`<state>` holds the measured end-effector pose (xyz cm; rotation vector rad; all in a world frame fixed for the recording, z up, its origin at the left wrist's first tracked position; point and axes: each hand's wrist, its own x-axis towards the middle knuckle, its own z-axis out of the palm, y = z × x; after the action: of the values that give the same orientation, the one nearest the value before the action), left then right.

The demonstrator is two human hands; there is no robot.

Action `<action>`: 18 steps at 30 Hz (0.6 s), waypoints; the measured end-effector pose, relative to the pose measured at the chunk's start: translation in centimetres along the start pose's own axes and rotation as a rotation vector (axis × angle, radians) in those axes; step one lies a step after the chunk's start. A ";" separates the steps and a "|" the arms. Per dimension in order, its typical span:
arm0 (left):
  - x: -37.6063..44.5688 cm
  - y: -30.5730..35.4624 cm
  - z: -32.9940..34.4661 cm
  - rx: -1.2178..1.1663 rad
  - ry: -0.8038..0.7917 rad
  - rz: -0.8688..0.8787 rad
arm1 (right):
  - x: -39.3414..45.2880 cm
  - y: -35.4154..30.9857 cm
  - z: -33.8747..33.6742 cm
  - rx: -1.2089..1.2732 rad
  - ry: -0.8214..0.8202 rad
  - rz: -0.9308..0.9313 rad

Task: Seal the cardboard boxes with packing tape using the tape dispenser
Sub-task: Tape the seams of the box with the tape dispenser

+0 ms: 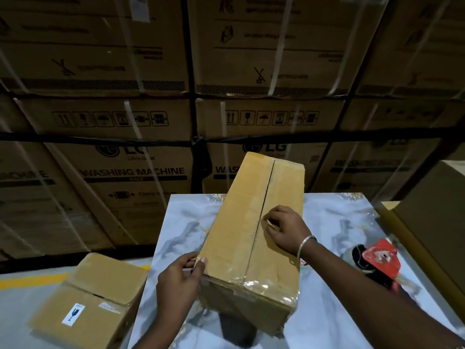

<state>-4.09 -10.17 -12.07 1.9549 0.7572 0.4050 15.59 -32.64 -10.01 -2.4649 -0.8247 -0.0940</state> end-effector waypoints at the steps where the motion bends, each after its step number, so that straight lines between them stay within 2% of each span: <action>1: -0.1 0.2 0.0 -0.035 -0.057 -0.034 | -0.2 0.4 -0.1 -0.028 0.018 0.038; 4: -0.3 1.1 0.4 -0.126 -0.188 -0.092 | -1.2 1.0 -0.3 -0.072 0.087 0.199; 7: -0.1 2.4 0.8 -0.037 -0.184 -0.088 | -3.0 1.1 -0.1 -0.010 0.139 0.353; 12: 1.4 5.0 2.5 0.106 -0.278 -0.217 | -5.6 0.5 -0.1 0.185 0.165 0.524; 15: 2.8 6.9 4.0 0.129 -0.377 -0.240 | -5.9 0.5 -0.2 0.313 0.087 0.711; 18: 4.2 8.5 4.7 0.141 -0.414 -0.251 | -5.9 0.8 -0.6 0.347 0.013 0.821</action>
<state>4.60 -13.46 -6.96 1.9533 0.7591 -0.2054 11.32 -36.69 -11.20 -2.2670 0.2077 0.3026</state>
